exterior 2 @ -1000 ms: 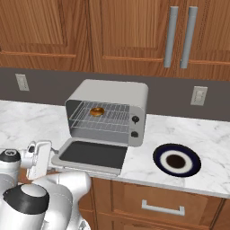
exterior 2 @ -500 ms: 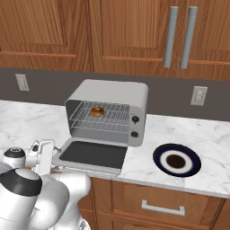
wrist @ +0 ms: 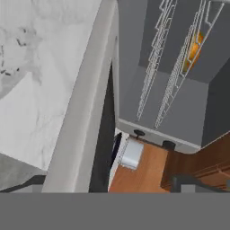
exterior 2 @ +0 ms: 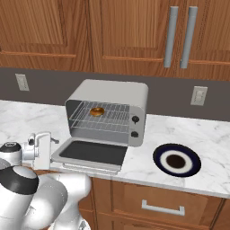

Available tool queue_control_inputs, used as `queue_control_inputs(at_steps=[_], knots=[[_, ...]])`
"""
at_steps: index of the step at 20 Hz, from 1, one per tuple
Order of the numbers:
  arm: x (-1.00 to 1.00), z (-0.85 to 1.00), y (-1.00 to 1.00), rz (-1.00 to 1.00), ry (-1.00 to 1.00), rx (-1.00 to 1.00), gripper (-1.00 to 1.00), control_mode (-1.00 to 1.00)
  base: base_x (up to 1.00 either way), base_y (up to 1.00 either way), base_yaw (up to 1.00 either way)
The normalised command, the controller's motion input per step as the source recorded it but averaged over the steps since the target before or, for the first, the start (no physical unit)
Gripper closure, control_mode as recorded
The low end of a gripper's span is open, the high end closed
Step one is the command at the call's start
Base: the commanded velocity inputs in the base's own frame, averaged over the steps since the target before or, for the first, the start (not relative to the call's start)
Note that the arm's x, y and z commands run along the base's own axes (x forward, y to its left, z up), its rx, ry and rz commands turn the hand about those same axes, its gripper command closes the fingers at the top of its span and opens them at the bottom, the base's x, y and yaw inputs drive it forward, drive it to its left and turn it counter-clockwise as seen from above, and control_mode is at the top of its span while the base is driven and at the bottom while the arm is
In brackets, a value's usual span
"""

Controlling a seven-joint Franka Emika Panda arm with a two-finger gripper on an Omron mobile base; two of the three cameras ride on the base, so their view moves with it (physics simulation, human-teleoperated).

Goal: Pick up the bagel from the plate, place it on the toaster oven rack, close the door, and set the timer.

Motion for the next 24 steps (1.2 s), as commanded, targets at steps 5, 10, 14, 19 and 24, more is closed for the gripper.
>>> queue_control_inputs(at_steps=[5,10,14,19,24], knots=[[0.29,0.49,0.00,0.00,-0.13,-0.10,-1.00,-1.00,0.00,0.00,0.00],[0.48,0.48,0.00,0.00,-0.08,-0.12,-1.00,-1.00,0.00,0.00,0.00],[0.69,0.34,-0.04,0.05,-0.03,-0.09,-1.00,-1.00,0.00,0.00,0.00],[0.59,0.09,-0.21,0.22,0.00,-0.05,-1.00,-1.00,0.00,0.00,0.00],[-0.01,0.00,-0.21,0.38,-0.01,-0.12,-1.00,-1.00,0.00,0.00,0.00]])
